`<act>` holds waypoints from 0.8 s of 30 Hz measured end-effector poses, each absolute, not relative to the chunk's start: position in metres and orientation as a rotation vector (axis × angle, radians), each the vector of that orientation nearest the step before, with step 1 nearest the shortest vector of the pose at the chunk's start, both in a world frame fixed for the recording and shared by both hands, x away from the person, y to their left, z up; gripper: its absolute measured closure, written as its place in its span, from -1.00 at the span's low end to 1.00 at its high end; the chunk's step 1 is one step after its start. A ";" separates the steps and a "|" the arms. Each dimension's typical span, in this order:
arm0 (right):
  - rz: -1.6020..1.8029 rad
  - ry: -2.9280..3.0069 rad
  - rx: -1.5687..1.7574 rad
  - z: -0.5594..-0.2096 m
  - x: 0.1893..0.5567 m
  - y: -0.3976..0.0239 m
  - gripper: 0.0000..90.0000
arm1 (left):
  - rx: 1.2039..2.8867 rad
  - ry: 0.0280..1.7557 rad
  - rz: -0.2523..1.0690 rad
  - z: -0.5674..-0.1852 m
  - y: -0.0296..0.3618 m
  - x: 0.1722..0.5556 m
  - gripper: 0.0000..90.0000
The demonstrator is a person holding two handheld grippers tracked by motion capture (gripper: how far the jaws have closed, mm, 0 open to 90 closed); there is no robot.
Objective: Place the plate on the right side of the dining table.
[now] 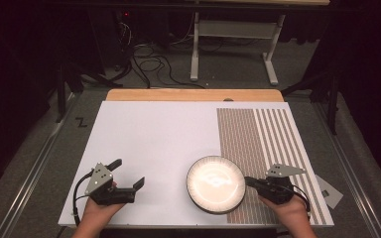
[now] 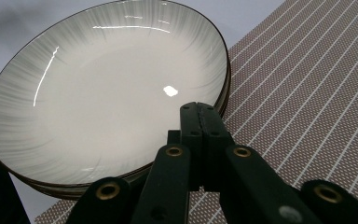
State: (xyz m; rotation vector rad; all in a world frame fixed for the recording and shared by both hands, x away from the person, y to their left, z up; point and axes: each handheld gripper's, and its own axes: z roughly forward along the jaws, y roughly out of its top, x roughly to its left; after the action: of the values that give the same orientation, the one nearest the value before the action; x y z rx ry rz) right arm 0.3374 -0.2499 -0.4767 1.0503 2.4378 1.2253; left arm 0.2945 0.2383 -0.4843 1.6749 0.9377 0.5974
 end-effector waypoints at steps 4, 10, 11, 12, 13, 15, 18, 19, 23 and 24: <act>1.231 2.435 1.055 -0.477 0.338 -0.250 1.00 | 1.675 0.938 0.595 -0.485 0.238 0.295 -1.00; 1.238 2.431 1.065 -0.477 0.338 -0.250 1.00 | 1.677 0.935 0.590 -0.485 0.238 0.295 -1.00; 1.238 2.431 1.065 -0.477 0.338 -0.250 1.00 | 1.677 0.935 0.590 -0.485 0.238 0.295 -1.00; 1.239 2.431 1.064 -0.477 0.338 -0.250 1.00 | 1.676 0.934 0.588 -0.485 0.237 0.295 -1.00; 1.239 2.431 1.064 -0.477 0.338 -0.250 1.00 | 1.676 0.934 0.588 -0.485 0.237 0.295 -1.00; 1.237 2.433 1.063 -0.478 0.338 -0.250 1.00 | 1.679 0.933 0.588 -0.485 0.237 0.295 -1.00; 1.240 2.432 1.064 -0.478 0.338 -0.249 1.00 | 1.679 0.933 0.588 -0.485 0.237 0.295 -1.00; 1.237 2.433 1.063 -0.478 0.338 -0.250 1.00 | 1.678 0.933 0.587 -0.485 0.237 0.295 -1.00; 1.232 2.431 1.060 -0.477 0.337 -0.249 1.00 | 1.679 0.932 0.587 -0.485 0.237 0.295 -1.00; 1.234 2.430 1.061 -0.477 0.338 -0.249 1.00 | 1.679 0.931 0.587 -0.485 0.237 0.295 -1.00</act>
State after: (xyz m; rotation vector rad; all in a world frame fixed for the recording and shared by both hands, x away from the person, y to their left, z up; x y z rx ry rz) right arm 0.3376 -0.2490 -0.4774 1.0609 2.4295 1.2344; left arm 0.2946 0.2373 -0.4846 1.6792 0.9313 0.5868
